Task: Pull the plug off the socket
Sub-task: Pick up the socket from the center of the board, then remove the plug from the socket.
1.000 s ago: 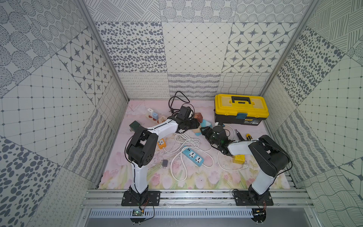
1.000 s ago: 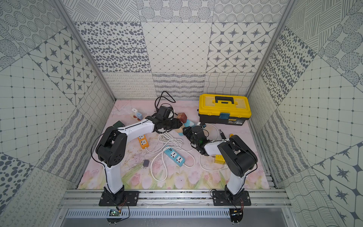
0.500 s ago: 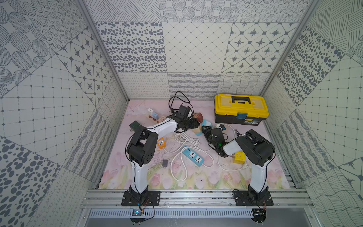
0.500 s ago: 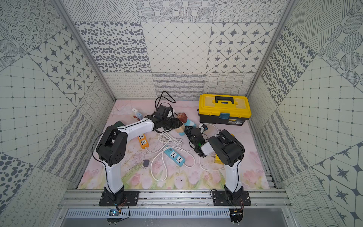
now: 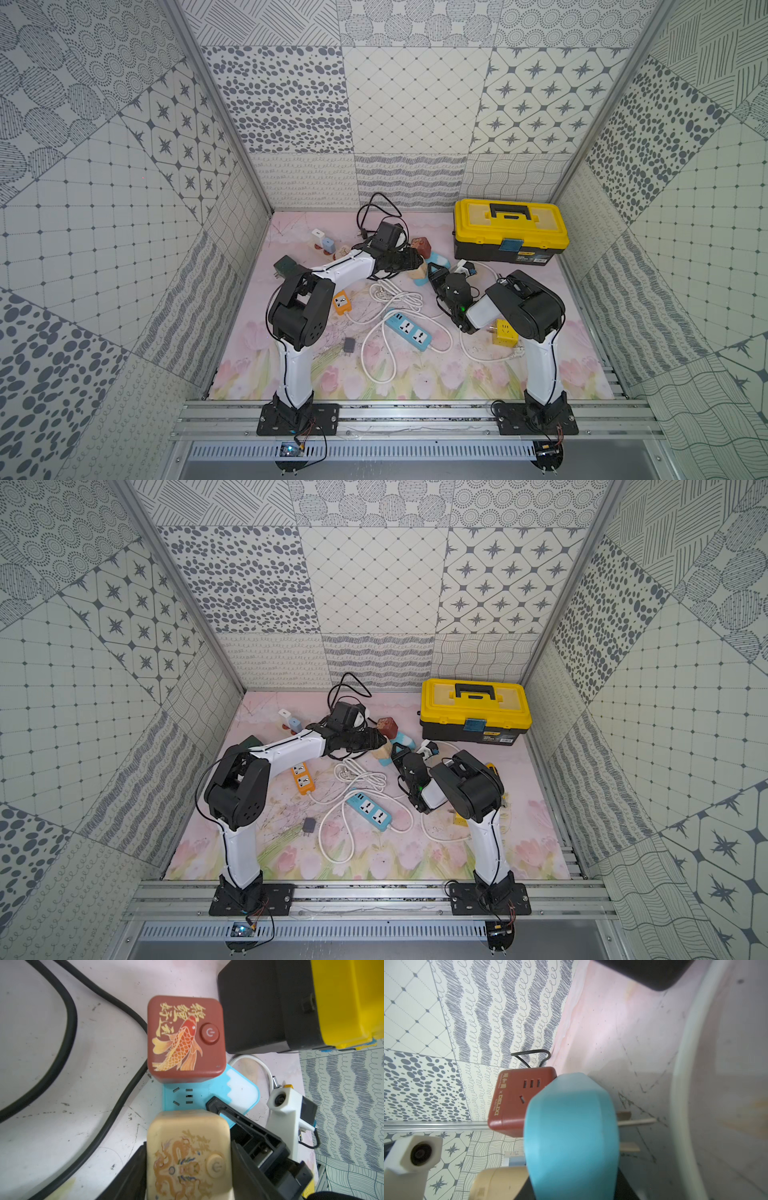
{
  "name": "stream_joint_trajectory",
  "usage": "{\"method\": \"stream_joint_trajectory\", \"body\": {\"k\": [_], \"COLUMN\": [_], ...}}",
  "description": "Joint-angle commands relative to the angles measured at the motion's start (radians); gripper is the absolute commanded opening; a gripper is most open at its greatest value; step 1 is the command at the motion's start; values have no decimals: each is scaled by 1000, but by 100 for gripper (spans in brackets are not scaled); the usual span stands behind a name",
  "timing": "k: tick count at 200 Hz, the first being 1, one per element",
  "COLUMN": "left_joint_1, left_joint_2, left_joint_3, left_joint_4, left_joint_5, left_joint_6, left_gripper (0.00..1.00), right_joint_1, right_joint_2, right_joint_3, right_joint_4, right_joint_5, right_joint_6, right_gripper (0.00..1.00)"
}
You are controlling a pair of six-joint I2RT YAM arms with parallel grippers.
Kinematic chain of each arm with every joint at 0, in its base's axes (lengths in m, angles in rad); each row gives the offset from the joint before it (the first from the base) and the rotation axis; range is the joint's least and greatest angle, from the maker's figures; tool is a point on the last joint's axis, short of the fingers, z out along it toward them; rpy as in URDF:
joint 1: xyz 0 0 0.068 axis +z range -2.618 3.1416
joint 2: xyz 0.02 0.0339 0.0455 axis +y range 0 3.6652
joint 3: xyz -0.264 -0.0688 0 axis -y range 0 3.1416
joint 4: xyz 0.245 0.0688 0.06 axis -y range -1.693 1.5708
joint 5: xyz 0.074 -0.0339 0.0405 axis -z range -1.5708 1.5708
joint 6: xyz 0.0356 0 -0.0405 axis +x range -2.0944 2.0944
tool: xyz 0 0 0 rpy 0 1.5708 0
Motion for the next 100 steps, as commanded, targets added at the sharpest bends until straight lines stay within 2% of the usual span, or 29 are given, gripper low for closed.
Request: {"method": "stream_joint_trajectory", "body": {"k": [1, 14, 31, 54, 84, 100], "left_joint_1": [-5, -6, -8, -15, -26, -28], "left_joint_2": [18, 12, 16, 38, 64, 68], "left_joint_3": [-21, -34, -35, -18, -16, -16], "left_joint_4": [-118, -79, -54, -80, -94, -95], "left_joint_5": [60, 77, 88, 84, 90, 85], "left_joint_6": [-9, -33, -46, -38, -38, -38], "left_gripper": [48, 56, 61, 70, 73, 68], "right_joint_1": [3, 7, 13, 17, 21, 21], "right_joint_2": [19, 9, -10, -22, -11, -6], "right_joint_3": [11, 8, 11, 11, 5, 4], "right_joint_4": [73, 57, 10, -23, -26, -24], "right_joint_5": [1, -1, -8, -9, -10, -13], "right_joint_6": [21, 24, 24, 13, 25, 28], "right_gripper": [26, 21, 14, 0, 0, 0]}}
